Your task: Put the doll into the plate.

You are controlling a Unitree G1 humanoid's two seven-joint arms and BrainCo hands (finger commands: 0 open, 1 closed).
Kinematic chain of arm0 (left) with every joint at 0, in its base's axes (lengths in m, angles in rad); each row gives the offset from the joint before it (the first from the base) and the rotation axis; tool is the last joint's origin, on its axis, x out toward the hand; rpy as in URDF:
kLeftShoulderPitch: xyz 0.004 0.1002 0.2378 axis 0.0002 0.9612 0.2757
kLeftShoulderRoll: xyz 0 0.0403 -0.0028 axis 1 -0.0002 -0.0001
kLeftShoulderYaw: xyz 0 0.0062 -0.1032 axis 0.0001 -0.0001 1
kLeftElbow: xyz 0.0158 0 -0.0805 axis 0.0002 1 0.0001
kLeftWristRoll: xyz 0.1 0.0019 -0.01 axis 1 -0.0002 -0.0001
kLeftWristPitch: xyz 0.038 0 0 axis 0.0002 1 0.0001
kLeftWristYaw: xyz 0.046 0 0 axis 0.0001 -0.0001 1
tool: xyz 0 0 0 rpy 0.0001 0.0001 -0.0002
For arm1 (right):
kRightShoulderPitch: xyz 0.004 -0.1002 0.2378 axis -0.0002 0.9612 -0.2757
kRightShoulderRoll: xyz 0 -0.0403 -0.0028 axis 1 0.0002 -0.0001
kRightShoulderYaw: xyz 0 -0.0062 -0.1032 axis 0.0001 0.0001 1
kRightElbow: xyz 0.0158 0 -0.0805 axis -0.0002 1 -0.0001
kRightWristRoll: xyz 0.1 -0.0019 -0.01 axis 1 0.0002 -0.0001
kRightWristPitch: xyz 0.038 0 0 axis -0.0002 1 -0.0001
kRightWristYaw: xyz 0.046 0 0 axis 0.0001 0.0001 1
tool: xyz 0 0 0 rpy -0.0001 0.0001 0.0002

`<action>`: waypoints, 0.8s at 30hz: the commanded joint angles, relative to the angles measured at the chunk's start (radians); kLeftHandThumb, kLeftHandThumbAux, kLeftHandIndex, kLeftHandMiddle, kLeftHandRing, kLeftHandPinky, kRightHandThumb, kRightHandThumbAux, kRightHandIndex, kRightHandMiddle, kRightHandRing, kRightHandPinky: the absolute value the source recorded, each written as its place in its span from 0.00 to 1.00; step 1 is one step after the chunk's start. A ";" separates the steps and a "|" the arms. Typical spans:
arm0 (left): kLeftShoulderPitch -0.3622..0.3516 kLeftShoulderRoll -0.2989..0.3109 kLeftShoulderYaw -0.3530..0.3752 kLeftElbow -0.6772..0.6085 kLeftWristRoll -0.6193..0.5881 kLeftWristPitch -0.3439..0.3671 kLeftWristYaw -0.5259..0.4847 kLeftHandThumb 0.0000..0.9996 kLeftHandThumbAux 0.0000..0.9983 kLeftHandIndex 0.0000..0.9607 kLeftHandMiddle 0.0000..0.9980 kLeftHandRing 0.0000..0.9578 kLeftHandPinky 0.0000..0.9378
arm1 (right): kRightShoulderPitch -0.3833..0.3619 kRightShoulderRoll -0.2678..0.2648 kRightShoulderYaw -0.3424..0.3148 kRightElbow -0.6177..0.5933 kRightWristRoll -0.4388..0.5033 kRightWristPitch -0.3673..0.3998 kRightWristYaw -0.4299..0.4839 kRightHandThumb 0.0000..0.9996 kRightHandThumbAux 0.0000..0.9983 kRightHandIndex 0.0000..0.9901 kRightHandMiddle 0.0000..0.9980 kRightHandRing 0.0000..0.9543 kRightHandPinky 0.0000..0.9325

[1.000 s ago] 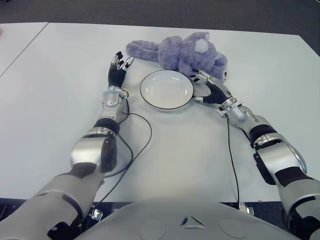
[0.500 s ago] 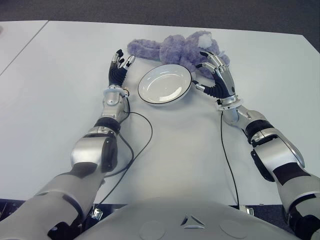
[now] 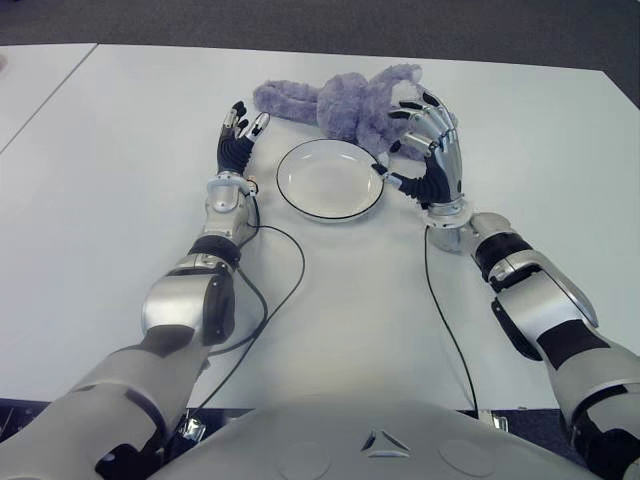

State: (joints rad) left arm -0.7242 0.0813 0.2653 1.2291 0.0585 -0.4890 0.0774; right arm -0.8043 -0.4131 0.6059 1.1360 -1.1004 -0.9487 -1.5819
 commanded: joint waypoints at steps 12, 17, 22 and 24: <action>0.198 -0.051 0.000 0.139 0.008 0.139 0.024 0.00 0.44 0.00 0.00 0.01 0.03 | 0.037 0.038 0.001 0.063 -0.092 0.016 -0.033 0.24 0.65 0.60 0.30 0.22 0.01; 0.202 -0.052 0.002 0.138 0.006 0.127 0.021 0.00 0.44 0.00 0.00 0.01 0.03 | 0.039 0.034 0.007 0.073 -0.100 0.039 -0.033 0.25 0.67 0.62 0.30 0.22 0.05; 0.200 -0.054 0.002 0.137 0.006 0.121 0.022 0.00 0.43 0.00 0.00 0.01 0.04 | 0.040 0.029 0.018 0.083 -0.106 0.053 -0.033 0.24 0.69 0.62 0.29 0.21 0.07; 0.200 -0.054 0.001 0.137 0.007 0.116 0.023 0.00 0.43 0.00 0.00 0.01 0.04 | 0.039 0.028 0.025 0.089 -0.109 0.060 -0.033 0.23 0.68 0.61 0.29 0.21 0.07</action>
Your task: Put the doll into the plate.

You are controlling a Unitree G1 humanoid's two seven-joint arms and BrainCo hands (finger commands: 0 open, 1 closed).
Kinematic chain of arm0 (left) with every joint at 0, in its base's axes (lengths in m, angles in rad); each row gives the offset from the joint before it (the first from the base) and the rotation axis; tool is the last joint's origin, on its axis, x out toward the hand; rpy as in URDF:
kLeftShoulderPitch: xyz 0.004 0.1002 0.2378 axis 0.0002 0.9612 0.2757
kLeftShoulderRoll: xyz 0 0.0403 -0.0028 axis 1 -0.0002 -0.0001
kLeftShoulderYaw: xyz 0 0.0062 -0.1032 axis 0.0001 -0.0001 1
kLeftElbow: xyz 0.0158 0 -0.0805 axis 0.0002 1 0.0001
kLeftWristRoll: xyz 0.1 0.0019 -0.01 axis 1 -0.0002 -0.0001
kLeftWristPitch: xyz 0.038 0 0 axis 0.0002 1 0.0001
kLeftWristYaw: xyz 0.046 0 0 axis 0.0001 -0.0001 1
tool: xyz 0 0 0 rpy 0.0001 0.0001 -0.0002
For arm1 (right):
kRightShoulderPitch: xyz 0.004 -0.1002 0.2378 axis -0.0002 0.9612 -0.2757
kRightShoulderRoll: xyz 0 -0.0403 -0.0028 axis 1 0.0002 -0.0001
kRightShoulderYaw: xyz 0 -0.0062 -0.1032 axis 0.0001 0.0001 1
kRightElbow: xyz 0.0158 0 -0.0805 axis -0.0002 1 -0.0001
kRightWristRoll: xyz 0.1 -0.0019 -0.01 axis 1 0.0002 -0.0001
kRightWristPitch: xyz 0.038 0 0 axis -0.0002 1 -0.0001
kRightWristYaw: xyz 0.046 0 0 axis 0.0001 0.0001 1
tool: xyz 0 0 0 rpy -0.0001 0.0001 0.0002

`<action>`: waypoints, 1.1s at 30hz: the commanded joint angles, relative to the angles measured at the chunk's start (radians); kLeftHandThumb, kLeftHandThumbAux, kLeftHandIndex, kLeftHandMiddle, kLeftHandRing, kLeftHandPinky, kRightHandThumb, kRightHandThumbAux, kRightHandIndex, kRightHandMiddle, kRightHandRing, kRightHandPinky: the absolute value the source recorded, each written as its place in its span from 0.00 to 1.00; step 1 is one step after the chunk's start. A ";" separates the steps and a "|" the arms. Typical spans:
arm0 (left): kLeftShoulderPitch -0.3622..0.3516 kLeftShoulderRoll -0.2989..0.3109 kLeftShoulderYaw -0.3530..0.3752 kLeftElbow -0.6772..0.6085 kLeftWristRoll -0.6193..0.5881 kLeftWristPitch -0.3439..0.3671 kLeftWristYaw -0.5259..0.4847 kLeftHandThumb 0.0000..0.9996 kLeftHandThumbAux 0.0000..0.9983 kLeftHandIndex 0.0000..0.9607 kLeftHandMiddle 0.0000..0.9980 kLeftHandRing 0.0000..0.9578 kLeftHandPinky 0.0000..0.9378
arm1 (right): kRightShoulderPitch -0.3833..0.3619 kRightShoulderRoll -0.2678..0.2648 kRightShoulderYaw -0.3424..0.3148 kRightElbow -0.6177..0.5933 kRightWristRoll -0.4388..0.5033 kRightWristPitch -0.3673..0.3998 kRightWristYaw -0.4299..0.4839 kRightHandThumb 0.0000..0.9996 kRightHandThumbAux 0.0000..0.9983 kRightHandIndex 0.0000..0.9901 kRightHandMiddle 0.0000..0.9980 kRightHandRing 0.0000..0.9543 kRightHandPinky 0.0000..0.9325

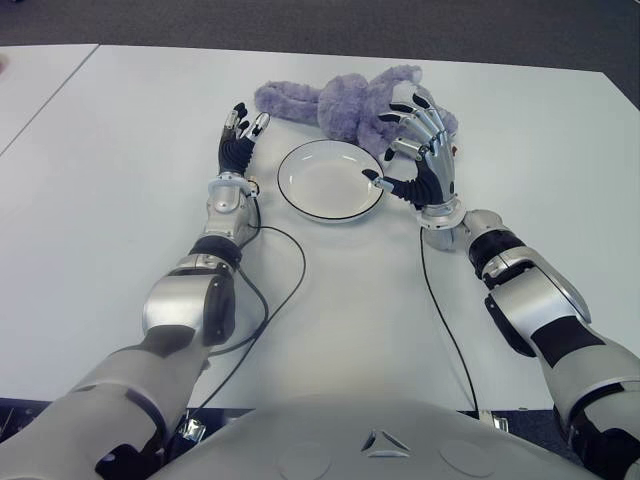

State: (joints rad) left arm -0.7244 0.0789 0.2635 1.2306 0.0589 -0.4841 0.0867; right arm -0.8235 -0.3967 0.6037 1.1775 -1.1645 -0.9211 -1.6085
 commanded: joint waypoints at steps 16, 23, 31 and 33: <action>0.194 -0.049 -0.003 0.137 0.012 0.129 0.025 0.00 0.43 0.00 0.00 0.01 0.04 | -0.107 -0.045 -0.025 0.074 -0.002 0.112 -0.006 0.25 0.57 0.34 0.15 0.06 0.00; 0.189 -0.047 -0.003 0.138 0.011 0.143 0.025 0.00 0.44 0.00 0.00 0.01 0.04 | -0.183 -0.056 -0.015 0.147 0.019 0.219 -0.006 0.24 0.52 0.24 0.09 0.01 0.00; 0.199 -0.049 0.005 0.139 0.007 0.121 0.020 0.00 0.43 0.00 0.00 0.01 0.05 | -0.221 -0.081 -0.036 0.189 0.084 0.274 0.124 0.21 0.50 0.12 0.06 0.00 0.00; 0.197 -0.050 0.005 0.138 0.006 0.117 0.020 0.00 0.43 0.00 0.00 0.01 0.05 | -0.225 -0.083 -0.040 0.193 0.097 0.295 0.151 0.20 0.51 0.11 0.06 0.00 0.00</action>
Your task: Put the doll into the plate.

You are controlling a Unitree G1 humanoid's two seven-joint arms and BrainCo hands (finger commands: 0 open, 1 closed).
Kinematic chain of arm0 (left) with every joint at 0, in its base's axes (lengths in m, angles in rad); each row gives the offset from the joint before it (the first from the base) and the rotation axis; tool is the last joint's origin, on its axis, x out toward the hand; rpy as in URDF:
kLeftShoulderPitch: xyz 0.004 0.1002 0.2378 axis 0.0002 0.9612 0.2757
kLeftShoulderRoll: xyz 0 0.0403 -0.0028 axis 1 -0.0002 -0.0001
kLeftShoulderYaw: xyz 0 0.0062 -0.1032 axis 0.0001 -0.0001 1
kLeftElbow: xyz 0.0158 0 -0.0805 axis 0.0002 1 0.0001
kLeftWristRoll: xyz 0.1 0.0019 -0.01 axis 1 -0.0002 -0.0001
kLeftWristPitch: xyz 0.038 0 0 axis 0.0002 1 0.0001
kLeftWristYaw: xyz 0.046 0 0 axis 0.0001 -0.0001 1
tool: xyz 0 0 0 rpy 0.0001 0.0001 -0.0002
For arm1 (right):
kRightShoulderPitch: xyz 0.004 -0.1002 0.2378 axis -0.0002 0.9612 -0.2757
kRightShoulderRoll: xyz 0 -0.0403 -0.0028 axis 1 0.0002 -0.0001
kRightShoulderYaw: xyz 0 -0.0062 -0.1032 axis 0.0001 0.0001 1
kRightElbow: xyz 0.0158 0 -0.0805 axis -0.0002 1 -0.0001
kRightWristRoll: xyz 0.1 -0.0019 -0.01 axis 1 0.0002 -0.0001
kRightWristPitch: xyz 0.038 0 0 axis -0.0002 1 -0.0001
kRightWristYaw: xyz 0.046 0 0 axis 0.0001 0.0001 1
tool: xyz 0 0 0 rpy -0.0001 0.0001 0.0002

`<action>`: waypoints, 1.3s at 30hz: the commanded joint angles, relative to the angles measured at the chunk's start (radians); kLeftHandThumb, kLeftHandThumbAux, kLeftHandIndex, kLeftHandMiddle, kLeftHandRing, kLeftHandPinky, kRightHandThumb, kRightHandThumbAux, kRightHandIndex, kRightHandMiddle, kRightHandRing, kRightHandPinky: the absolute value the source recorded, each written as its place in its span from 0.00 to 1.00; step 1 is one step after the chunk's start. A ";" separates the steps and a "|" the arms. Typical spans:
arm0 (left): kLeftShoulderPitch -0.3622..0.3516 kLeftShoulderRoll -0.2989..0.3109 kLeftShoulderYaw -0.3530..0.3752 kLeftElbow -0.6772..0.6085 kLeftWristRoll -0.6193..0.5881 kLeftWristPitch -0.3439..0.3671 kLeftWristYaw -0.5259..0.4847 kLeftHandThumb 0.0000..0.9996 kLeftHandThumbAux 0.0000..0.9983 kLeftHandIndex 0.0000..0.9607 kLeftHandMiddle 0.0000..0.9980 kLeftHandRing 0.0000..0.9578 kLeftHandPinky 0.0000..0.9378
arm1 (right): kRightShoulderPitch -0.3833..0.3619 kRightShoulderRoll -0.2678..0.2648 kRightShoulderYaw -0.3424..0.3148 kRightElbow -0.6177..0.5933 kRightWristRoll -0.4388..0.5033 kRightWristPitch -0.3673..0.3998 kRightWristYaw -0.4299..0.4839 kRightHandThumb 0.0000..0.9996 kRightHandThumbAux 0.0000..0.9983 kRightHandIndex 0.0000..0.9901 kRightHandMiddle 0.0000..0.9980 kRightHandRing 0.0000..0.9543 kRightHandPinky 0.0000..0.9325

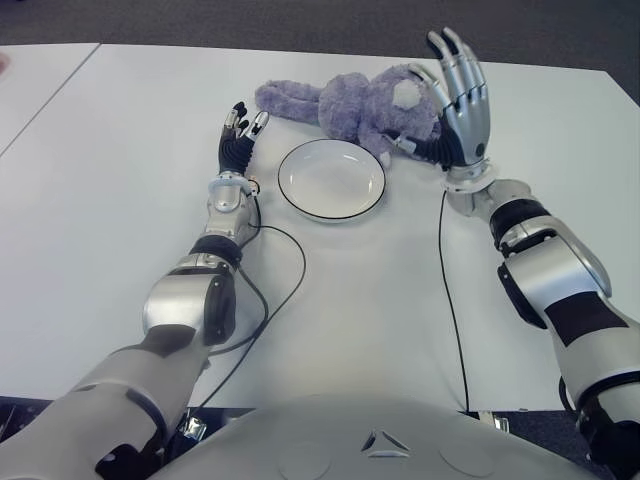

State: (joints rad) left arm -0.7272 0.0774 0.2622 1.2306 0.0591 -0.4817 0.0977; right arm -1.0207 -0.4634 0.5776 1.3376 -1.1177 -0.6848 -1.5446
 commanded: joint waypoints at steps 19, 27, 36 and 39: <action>0.192 -0.055 -0.003 0.137 0.013 0.116 0.021 0.00 0.41 0.00 0.00 0.01 0.05 | -0.016 -0.004 -0.047 0.049 0.162 0.187 0.351 0.31 0.52 0.03 0.04 0.03 0.00; 0.192 -0.054 -0.003 0.138 0.013 0.122 0.019 0.00 0.40 0.00 0.00 0.01 0.05 | -0.008 -0.003 -0.061 0.051 0.200 0.212 0.442 0.29 0.55 0.03 0.03 0.04 0.00; 0.191 -0.061 -0.010 0.137 0.018 0.111 0.027 0.00 0.39 0.00 0.00 0.01 0.06 | 0.021 0.033 -0.100 0.060 0.269 0.247 0.639 0.30 0.58 0.02 0.00 0.05 0.03; 0.191 -0.063 -0.010 0.137 0.017 0.108 0.027 0.00 0.38 0.00 0.00 0.01 0.06 | 0.025 0.042 -0.110 0.060 0.284 0.254 0.686 0.31 0.58 0.02 0.00 0.05 0.05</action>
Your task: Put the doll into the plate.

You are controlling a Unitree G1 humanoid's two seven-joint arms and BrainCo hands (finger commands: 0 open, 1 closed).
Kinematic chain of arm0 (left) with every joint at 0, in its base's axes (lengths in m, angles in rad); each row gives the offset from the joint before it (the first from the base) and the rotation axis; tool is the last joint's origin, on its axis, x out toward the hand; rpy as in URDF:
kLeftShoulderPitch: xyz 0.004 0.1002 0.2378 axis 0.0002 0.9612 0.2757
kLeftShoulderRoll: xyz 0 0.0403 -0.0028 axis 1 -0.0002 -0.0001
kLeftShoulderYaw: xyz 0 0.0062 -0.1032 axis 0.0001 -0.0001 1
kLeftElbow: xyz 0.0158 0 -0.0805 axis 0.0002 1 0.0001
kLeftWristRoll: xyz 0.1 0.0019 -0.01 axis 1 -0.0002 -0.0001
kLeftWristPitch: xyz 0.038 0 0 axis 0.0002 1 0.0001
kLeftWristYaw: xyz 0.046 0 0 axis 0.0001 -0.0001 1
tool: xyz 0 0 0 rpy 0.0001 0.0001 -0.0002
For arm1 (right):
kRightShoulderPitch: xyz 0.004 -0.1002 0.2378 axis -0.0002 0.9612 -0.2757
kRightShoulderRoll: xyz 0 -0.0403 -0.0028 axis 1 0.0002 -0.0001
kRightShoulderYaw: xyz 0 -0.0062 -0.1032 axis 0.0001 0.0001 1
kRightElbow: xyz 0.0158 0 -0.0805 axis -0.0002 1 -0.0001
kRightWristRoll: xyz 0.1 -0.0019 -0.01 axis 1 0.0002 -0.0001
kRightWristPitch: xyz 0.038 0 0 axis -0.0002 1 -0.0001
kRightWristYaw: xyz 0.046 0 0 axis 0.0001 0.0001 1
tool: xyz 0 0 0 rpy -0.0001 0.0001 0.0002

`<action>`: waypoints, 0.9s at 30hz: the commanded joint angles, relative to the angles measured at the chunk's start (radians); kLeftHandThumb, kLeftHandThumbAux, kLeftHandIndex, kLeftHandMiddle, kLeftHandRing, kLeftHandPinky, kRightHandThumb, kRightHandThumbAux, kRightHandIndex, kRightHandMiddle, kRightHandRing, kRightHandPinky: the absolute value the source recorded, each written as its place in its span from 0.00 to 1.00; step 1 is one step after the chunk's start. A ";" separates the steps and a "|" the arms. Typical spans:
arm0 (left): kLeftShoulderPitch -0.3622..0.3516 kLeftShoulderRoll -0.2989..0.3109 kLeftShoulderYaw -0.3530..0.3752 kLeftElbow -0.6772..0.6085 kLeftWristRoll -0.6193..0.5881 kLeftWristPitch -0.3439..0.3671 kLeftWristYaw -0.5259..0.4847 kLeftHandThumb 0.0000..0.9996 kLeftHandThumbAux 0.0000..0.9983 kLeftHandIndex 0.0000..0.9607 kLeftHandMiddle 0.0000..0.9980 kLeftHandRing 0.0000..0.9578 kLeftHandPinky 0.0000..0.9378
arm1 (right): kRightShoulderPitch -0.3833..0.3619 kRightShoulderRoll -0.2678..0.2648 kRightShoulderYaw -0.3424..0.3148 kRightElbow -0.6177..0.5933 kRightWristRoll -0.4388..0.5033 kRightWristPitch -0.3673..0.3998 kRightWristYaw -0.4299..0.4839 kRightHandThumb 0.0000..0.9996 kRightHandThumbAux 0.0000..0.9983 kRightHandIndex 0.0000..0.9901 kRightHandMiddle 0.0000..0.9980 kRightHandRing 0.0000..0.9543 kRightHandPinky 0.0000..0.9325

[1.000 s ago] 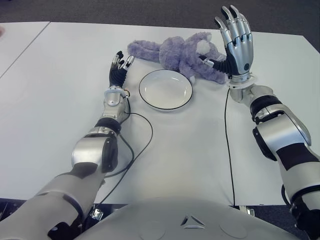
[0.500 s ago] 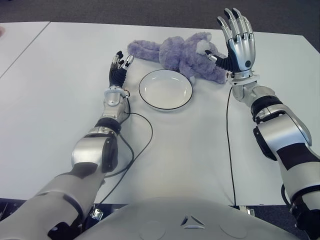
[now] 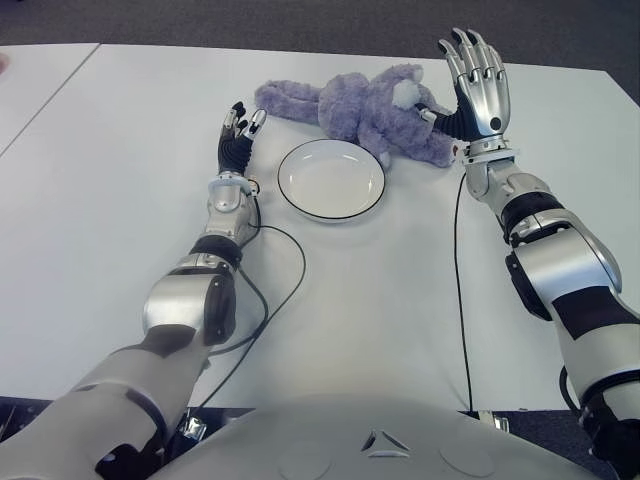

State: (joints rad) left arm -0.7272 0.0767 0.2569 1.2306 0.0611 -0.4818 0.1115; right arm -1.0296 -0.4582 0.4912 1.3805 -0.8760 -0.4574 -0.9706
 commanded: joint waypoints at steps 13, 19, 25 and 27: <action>0.189 -0.069 -0.010 0.136 0.021 0.113 0.010 0.00 0.38 0.00 0.00 0.00 0.04 | 0.044 0.068 -0.034 0.016 0.066 0.043 0.181 0.42 0.58 0.02 0.00 0.08 0.25; 0.186 -0.073 -0.012 0.136 0.025 0.113 0.008 0.00 0.37 0.00 0.00 0.00 0.04 | 0.041 0.074 -0.041 0.015 0.077 0.039 0.207 0.49 0.59 0.01 0.00 0.06 0.24; 0.180 -0.077 -0.016 0.135 0.030 0.114 0.008 0.00 0.37 0.00 0.00 0.00 0.04 | 0.028 0.087 -0.043 0.013 0.080 0.044 0.223 0.53 0.60 0.00 0.00 0.04 0.21; 0.178 -0.077 -0.017 0.135 0.033 0.115 0.009 0.00 0.37 0.00 0.00 0.01 0.04 | 0.022 0.091 -0.043 0.013 0.081 0.047 0.228 0.54 0.60 0.00 0.00 0.03 0.19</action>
State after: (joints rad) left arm -0.7280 0.0725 0.2542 1.2306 0.0788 -0.4818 0.1116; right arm -1.0227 -0.3931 0.4529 1.3809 -0.8088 -0.4280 -0.7769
